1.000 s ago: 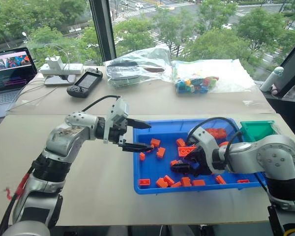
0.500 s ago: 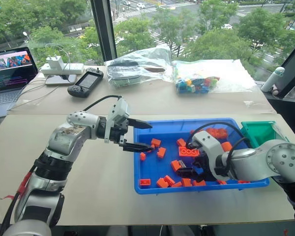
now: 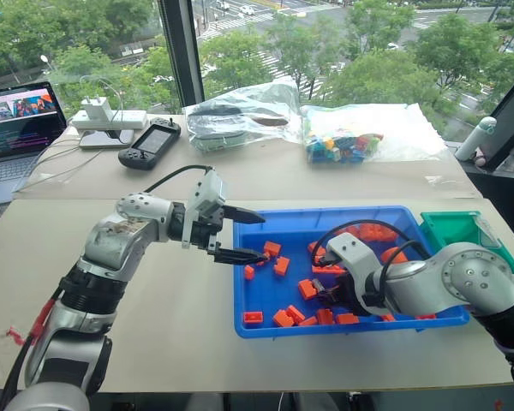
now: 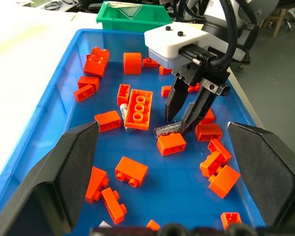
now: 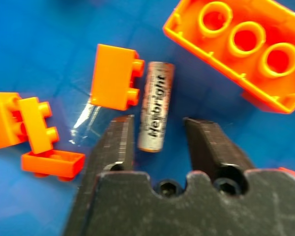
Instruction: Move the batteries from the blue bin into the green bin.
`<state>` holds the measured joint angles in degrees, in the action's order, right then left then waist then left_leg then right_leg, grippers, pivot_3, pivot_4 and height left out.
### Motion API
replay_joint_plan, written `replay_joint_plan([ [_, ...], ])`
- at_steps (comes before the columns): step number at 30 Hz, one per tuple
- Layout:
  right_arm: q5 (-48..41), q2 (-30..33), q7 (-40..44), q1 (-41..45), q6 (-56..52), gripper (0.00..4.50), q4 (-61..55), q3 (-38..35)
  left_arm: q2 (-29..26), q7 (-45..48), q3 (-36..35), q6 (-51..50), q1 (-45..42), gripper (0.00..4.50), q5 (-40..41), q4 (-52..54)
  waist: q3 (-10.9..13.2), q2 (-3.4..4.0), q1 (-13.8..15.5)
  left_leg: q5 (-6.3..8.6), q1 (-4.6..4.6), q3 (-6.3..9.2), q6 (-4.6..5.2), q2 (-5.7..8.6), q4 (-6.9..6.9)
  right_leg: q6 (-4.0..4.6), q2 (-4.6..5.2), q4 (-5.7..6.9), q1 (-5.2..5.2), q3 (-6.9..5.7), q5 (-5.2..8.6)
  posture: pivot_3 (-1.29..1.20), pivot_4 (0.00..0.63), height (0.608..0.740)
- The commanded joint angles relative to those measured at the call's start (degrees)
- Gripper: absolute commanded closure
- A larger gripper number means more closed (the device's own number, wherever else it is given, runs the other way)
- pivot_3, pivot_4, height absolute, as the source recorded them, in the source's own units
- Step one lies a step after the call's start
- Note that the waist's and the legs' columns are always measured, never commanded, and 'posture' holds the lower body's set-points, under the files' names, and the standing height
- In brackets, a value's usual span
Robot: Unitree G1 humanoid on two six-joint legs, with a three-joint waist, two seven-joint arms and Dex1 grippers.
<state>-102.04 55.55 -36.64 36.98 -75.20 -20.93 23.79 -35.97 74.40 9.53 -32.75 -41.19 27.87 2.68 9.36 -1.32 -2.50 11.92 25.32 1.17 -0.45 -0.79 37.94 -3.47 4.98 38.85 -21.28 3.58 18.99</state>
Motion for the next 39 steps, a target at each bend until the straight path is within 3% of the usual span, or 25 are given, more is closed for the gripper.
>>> replay_joint_plan([
  [1, 0.02, 0.83, 2.02, 0.79, -1.85, 4.12, -1.69, 0.63, -0.41, -0.07, -0.94, 0.83, -0.85, 0.00, -0.01, 1.33, 0.00, 0.00, 0.03, 0.00, 0.00, 0.01, 0.00, -0.01, 0.00, 0.00, -0.01, 0.00, 0.00, 0.00, 0.00, 0.00, 0.150, 0.732],
  [7, -1.51, 4.52, 4.75, 3.80, -1.99, 4.26, -3.25, -2.03, 0.08, -0.28, -1.47, -0.22, -0.98, 0.00, 1.08, 1.12, 0.00, 0.00, 0.05, 0.00, 0.01, 0.00, 0.00, 0.01, 0.00, 0.00, 0.02, 0.00, 0.00, 0.00, 0.00, 0.00, 0.150, 0.732],
  [12, -9.15, 15.18, 10.65, 12.25, -2.10, 4.26, -5.56, -7.04, 0.72, -0.24, -2.01, -0.96, -1.55, 0.00, 2.37, 0.99, 0.03, 0.05, 0.08, 0.00, 0.05, -0.01, 0.00, -0.01, -0.01, 0.01, 0.08, -0.08, -0.08, 0.00, 0.01, 0.00, 0.150, 0.732],
  [17, -9.62, 24.51, 17.31, 13.06, -1.82, 4.26, -4.80, -11.98, 1.28, -0.03, -1.89, -0.36, -1.84, 0.00, 2.32, 0.51, 0.05, 0.07, 0.34, 0.01, 0.10, 0.01, 0.02, -0.02, -0.05, 0.02, 0.10, -0.35, -0.02, -0.05, 0.01, 0.00, 0.150, 0.732],
  [21, 0.29, 33.03, 17.38, 7.02, -1.45, 4.26, 4.43, -18.37, 3.12, -0.73, -3.31, -0.16, -2.04, 0.00, 3.95, 0.46, 0.05, 0.07, 0.56, 0.01, 0.13, -0.02, 0.02, -0.01, -0.05, 0.02, 0.12, -0.41, -0.02, -0.03, 0.01, 0.00, 0.150, 0.732],
  [26, 14.90, 38.85, 21.48, -8.21, -2.55, 4.26, 12.35, -26.23, 4.22, -1.57, -4.61, -1.15, -2.64, 0.00, 5.51, 0.88, 0.04, 0.08, 1.45, 0.01, 0.21, -0.14, 0.02, 0.04, -0.04, 0.01, 0.21, -0.49, -0.04, -0.02, 0.01, 0.00, 0.150, 0.732],
  [31, 25.01, 34.07, 25.43, -18.60, -1.32, 4.26, 15.74, -36.85, 4.63, -1.54, -4.90, -0.35, -3.05, 0.00, 5.38, 0.61, 0.02, 0.12, 1.27, 0.00, 0.19, -0.25, 0.03, 0.03, -0.04, 0.01, 0.13, -0.45, -0.06, 0.07, 0.01, 0.00, 0.150, 0.732],
  [39, 34.96, 24.79, 29.94, -22.61, -2.84, 4.26, 13.71, -42.33, 5.68, -2.95, -5.81, 1.09, -3.44, 0.00, 5.08, 0.72, 0.02, 0.13, 1.43, -0.03, 0.16, -0.29, 0.08, 0.07, -0.02, 0.01, 0.15, -0.40, -0.06, 0.11, 0.01, 0.00, 0.150, 0.732],
])
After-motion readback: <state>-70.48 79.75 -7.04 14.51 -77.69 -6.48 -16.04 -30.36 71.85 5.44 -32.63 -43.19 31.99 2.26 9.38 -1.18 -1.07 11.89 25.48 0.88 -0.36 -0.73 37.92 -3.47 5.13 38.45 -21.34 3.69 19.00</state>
